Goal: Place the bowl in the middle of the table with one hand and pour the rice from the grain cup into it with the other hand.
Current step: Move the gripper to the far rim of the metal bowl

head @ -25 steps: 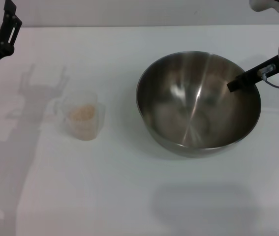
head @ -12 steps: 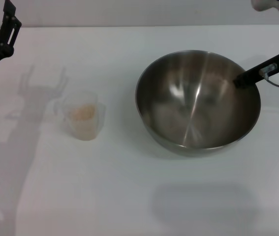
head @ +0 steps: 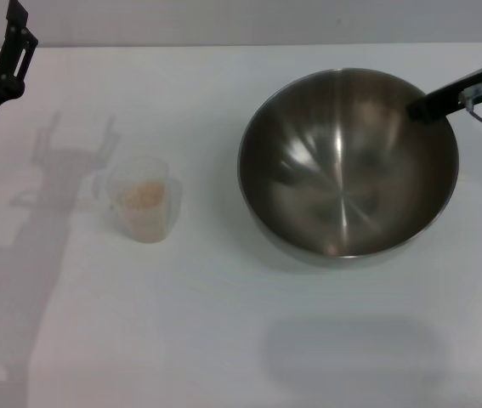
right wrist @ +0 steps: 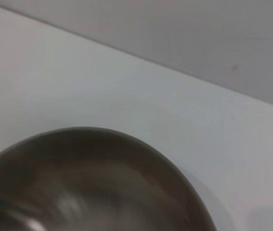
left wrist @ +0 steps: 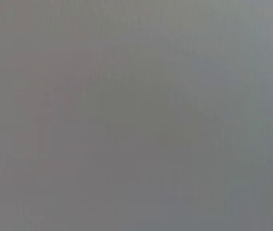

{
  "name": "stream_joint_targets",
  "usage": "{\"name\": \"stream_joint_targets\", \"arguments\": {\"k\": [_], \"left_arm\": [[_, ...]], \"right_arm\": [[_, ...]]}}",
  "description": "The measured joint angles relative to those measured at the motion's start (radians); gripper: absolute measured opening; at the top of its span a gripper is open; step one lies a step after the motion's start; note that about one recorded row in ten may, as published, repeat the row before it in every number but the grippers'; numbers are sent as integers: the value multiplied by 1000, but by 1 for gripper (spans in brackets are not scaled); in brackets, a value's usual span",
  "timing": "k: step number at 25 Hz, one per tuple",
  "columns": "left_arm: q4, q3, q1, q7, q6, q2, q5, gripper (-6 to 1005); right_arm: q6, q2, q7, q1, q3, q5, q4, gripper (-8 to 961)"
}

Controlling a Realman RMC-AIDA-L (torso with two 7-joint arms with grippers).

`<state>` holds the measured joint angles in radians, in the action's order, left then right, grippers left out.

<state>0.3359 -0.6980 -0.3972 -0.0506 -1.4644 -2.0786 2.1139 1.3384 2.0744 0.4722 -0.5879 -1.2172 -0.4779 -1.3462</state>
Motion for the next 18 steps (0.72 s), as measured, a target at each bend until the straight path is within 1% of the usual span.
{"name": "stream_joint_targets", "arguments": {"k": [4,7,8,15,18], "left_arm": [[0,0,0,0,0,0,0,844],[0,0,0,0,-1,0,1,843],[0,0,0,0,-1,0,1,843],[10,0,1,0,-1,0,3,843],[11,0,3,0,-1,0,4,843]], "right_arm": [[0,0,1,13,1,-13,-40,23],[0,0,12,26,11,-50,-62,20],[3,-1,25,31,26,-88,-72,21],[6,0,51,38,40,-161,-72,26],[4,2,63,44,36,-216,-49,28]]}}
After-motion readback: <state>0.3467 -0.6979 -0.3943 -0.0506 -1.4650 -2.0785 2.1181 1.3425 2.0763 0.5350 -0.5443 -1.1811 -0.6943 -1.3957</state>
